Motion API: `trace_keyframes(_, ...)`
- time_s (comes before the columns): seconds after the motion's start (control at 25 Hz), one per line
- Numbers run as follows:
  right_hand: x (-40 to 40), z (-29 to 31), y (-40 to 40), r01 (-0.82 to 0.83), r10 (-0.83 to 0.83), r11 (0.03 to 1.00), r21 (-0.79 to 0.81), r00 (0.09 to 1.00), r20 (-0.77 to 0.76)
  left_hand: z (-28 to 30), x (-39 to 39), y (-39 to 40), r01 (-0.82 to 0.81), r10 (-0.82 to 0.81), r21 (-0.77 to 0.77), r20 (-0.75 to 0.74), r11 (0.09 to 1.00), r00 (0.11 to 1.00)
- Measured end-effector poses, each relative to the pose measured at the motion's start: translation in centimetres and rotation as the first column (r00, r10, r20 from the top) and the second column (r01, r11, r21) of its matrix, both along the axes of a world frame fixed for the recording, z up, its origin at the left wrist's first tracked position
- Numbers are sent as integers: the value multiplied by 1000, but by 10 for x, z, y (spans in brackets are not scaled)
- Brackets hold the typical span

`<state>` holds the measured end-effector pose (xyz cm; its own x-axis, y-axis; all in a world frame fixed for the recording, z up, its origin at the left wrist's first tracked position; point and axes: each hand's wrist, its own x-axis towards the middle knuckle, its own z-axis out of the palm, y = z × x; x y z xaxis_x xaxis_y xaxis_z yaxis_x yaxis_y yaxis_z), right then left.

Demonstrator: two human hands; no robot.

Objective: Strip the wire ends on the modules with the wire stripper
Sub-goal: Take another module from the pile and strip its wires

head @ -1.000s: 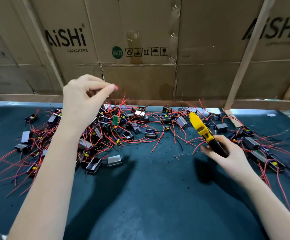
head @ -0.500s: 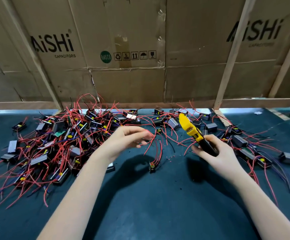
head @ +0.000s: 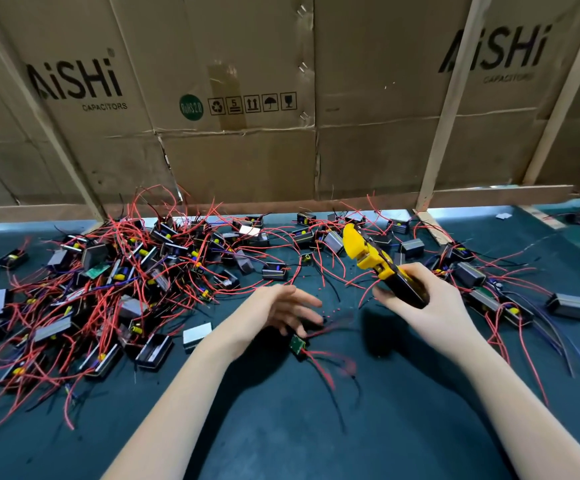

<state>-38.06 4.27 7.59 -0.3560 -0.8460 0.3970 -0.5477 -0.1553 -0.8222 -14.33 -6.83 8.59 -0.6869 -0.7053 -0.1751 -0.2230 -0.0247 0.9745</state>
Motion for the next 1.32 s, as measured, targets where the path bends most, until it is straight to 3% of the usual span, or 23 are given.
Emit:
trace_keyframes(0.16, 1, 2, 1, 107, -104, 994, 32, 991, -86, -4, 1, 5, -8, 38, -290, 97, 957, 995)
trace_keyframes(0.32, -1, 0, 0, 311, -270, 948, 64, 896, -353, -7, 0, 8, 101, 9, -527, 203, 844, 979)
trace_keyframes(0.48, -6, -8, -1, 484, -403, 874, -49, 662, -632, -11, 2, 9, -2, 32, -518, 49, 855, 998)
trace_keyframes(0.68, -5, -14, -4, 521, -475, 839, -159, 557, -681, -10, 3, 13, -22, -27, -408, -115, 913, 993)
trace_keyframes(1.32, 19, -9, -6, 494, -511, 832, -253, 503, -697, -15, -10, 20, -197, 153, -334, -152, 922, 976)
